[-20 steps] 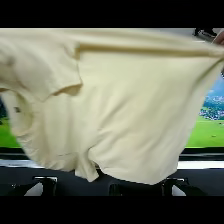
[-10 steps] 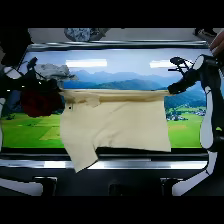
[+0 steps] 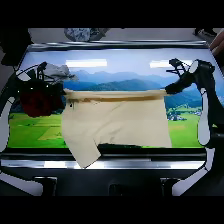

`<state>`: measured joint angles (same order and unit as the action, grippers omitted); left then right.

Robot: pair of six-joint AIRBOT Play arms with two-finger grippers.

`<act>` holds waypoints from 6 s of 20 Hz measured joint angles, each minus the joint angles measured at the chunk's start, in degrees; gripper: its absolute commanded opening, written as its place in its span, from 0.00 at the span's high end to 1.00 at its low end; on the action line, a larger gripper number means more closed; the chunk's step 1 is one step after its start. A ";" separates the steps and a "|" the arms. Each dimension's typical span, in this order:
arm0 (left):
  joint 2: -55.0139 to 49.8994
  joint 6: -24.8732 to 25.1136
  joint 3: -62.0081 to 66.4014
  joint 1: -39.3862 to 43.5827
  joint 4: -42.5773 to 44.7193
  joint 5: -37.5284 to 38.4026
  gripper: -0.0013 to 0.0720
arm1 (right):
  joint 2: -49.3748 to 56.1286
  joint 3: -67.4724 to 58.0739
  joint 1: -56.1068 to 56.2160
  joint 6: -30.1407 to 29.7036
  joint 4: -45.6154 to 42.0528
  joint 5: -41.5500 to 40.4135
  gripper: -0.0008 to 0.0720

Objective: Fold the shirts.

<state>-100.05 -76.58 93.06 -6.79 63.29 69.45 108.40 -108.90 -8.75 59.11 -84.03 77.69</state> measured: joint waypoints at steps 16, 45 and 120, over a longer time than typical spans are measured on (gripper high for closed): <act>1.97 -4.96 -5.57 -2.19 2.32 19.02 0.24 | -6.49 10.97 -3.87 -0.68 2.82 16.63 0.23; 26.03 0.68 -60.57 1.75 -7.56 0.42 0.94 | -25.29 53.51 -10.99 -3.02 6.86 6.75 0.15; -12.87 -5.01 -3.56 42.84 -47.76 -26.73 0.94 | -38.07 18.84 -6.67 2.47 33.51 7.89 0.94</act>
<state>-112.92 -81.58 89.49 36.05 15.53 42.72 70.32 -90.06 -15.42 61.58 -50.52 85.58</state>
